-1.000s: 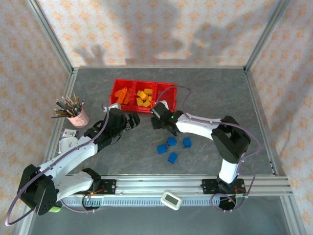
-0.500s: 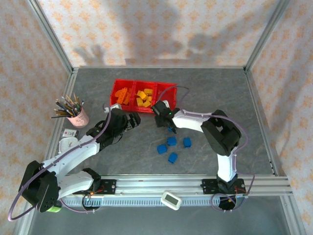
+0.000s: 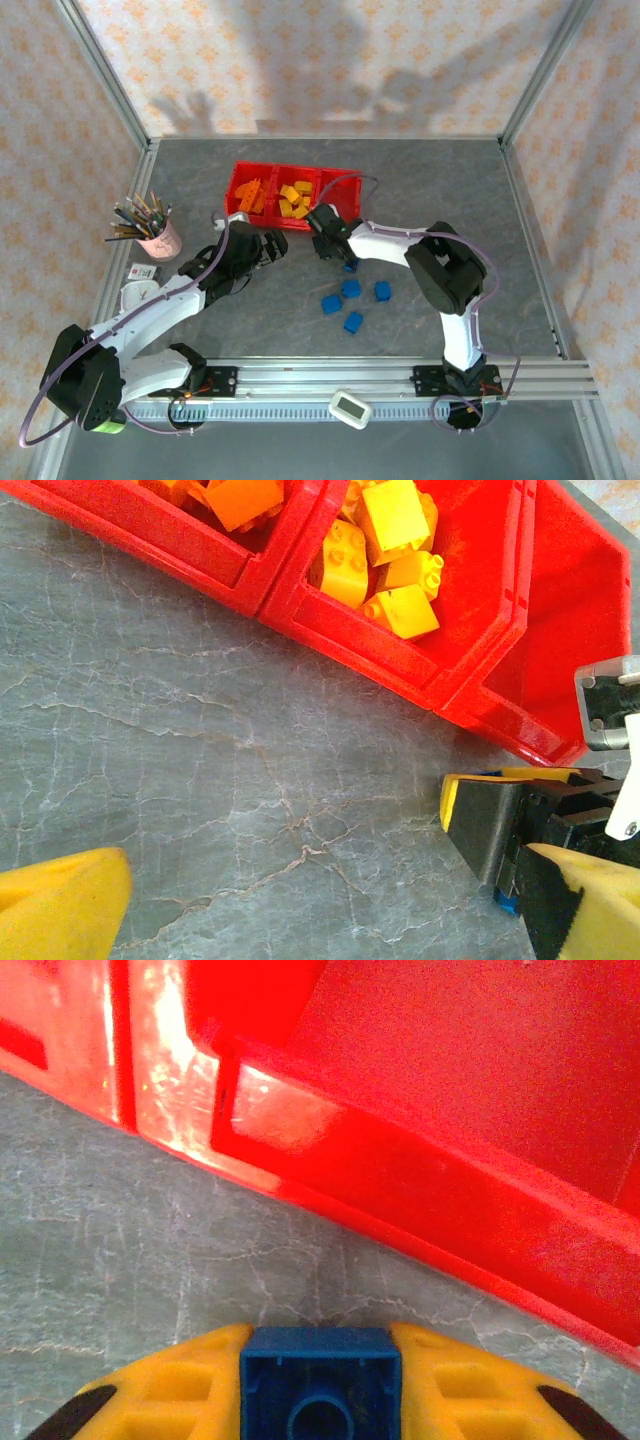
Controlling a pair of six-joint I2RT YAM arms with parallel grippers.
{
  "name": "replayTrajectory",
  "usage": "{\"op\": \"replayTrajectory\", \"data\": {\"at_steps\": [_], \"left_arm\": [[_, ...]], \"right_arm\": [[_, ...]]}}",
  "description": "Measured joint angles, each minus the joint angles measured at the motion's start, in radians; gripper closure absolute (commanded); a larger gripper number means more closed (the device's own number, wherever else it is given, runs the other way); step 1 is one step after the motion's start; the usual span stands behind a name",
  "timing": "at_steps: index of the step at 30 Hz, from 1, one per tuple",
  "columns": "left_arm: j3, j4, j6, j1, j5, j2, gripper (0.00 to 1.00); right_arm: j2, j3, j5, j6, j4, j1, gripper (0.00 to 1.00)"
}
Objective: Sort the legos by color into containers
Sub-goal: Pick up the lego from the center of the table, then place the lego in the container.
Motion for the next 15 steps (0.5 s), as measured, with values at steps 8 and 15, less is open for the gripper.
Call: {"op": "replayTrajectory", "data": {"at_steps": [8, 15], "left_arm": [[0.049, 0.000, 0.001, 0.000, 0.001, 0.001, 0.01], [0.113, 0.022, 0.009, 0.000, 0.017, 0.071, 0.01]], "right_arm": [[-0.084, 0.047, -0.029, 0.005, -0.025, -0.026, 0.69], [-0.071, 0.168, 0.006, 0.011, -0.027, -0.095, 0.69]]}}
